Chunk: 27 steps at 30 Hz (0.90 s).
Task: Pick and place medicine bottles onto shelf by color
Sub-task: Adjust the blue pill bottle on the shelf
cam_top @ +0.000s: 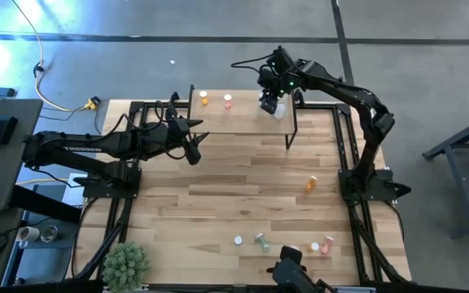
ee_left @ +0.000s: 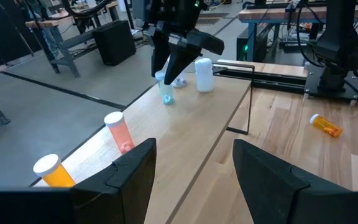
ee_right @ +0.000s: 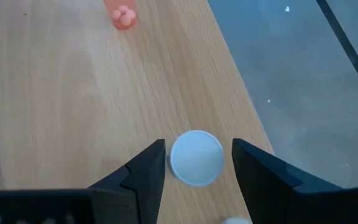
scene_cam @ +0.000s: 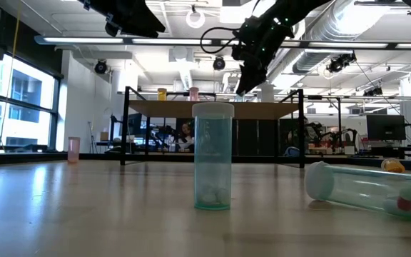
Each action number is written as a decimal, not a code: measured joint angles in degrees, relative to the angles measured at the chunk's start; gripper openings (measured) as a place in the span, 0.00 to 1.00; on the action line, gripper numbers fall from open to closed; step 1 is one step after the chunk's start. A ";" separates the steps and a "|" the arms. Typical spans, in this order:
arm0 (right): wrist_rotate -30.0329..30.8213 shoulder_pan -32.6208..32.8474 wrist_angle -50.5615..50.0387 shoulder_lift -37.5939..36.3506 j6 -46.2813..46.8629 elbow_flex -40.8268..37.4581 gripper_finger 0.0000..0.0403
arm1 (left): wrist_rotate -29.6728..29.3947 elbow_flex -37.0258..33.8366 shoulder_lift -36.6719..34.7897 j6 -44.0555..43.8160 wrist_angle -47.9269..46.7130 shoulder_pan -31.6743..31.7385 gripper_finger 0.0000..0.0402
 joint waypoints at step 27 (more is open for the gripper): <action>-0.43 1.83 3.16 0.00 0.79 0.00 0.29 | -0.22 0.00 0.00 0.03 0.00 0.00 0.51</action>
